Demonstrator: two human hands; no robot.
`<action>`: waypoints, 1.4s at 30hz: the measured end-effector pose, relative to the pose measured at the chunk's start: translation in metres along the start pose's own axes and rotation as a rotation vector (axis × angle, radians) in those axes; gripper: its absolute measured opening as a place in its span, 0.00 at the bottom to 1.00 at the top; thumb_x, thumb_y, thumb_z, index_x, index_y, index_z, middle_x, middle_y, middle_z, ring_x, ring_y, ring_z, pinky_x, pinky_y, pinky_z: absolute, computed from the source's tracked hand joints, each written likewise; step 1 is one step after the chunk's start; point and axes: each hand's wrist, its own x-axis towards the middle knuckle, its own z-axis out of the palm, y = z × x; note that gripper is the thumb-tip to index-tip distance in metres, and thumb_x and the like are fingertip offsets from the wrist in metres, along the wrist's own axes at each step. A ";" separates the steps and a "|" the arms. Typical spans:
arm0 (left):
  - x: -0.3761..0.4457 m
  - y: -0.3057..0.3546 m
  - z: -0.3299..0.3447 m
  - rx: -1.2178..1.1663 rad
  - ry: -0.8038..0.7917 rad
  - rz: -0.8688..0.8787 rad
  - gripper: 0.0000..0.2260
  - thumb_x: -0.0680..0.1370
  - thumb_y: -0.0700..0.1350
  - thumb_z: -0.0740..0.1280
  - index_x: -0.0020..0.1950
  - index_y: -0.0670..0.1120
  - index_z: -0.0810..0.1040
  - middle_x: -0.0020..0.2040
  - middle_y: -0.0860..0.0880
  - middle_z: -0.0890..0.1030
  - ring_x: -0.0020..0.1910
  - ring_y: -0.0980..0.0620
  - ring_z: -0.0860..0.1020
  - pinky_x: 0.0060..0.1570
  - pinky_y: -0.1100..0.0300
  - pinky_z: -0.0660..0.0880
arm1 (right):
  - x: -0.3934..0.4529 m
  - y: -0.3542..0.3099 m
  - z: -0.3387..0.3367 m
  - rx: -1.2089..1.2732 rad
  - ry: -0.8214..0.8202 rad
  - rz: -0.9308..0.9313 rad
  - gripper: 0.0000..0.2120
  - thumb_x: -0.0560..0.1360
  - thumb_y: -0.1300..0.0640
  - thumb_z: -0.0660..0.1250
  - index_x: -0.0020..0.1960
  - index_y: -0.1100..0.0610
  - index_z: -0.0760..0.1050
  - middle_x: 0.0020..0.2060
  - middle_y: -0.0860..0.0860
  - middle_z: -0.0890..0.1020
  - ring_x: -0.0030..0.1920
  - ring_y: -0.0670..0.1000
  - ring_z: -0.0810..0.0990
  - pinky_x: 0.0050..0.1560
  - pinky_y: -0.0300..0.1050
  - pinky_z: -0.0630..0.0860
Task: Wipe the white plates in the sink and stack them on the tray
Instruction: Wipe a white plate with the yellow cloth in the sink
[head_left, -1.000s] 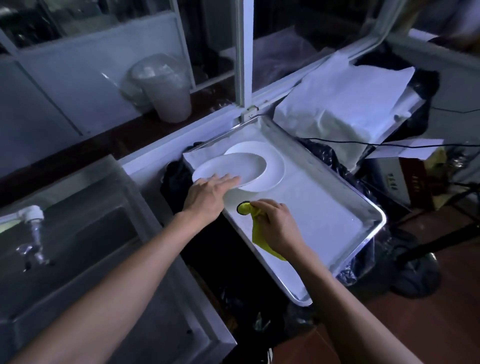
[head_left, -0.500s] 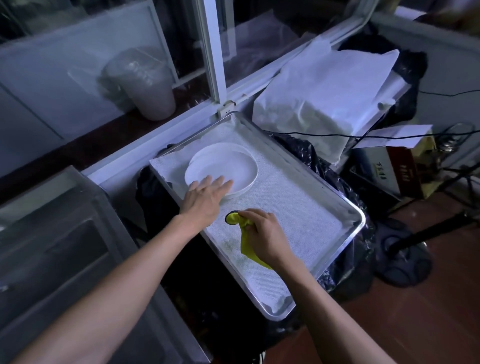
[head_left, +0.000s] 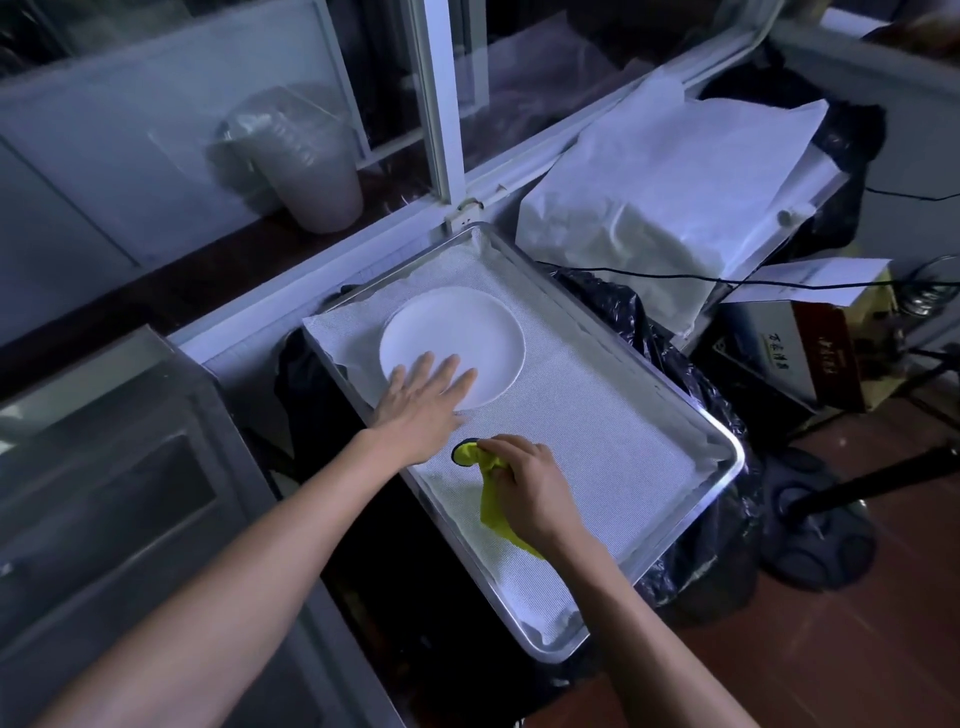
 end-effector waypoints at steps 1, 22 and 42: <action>0.002 0.000 0.001 -0.008 0.005 -0.003 0.29 0.85 0.59 0.51 0.83 0.55 0.43 0.84 0.49 0.44 0.82 0.40 0.43 0.77 0.37 0.48 | 0.000 0.000 0.000 0.001 -0.003 0.000 0.19 0.79 0.63 0.61 0.65 0.48 0.79 0.63 0.43 0.80 0.57 0.59 0.74 0.59 0.54 0.73; -0.020 -0.011 -0.003 -0.105 0.063 -0.053 0.23 0.85 0.49 0.55 0.81 0.51 0.58 0.82 0.49 0.58 0.81 0.45 0.52 0.77 0.40 0.56 | -0.017 -0.010 0.005 0.016 0.033 0.004 0.19 0.80 0.63 0.59 0.65 0.49 0.79 0.62 0.45 0.80 0.59 0.59 0.75 0.60 0.54 0.74; -0.347 -0.139 0.159 -0.473 0.089 -0.545 0.10 0.78 0.39 0.63 0.55 0.44 0.82 0.53 0.43 0.81 0.54 0.40 0.79 0.52 0.48 0.77 | -0.057 -0.194 0.189 0.011 -0.217 -0.397 0.18 0.75 0.65 0.61 0.59 0.53 0.83 0.57 0.47 0.83 0.55 0.50 0.81 0.55 0.40 0.75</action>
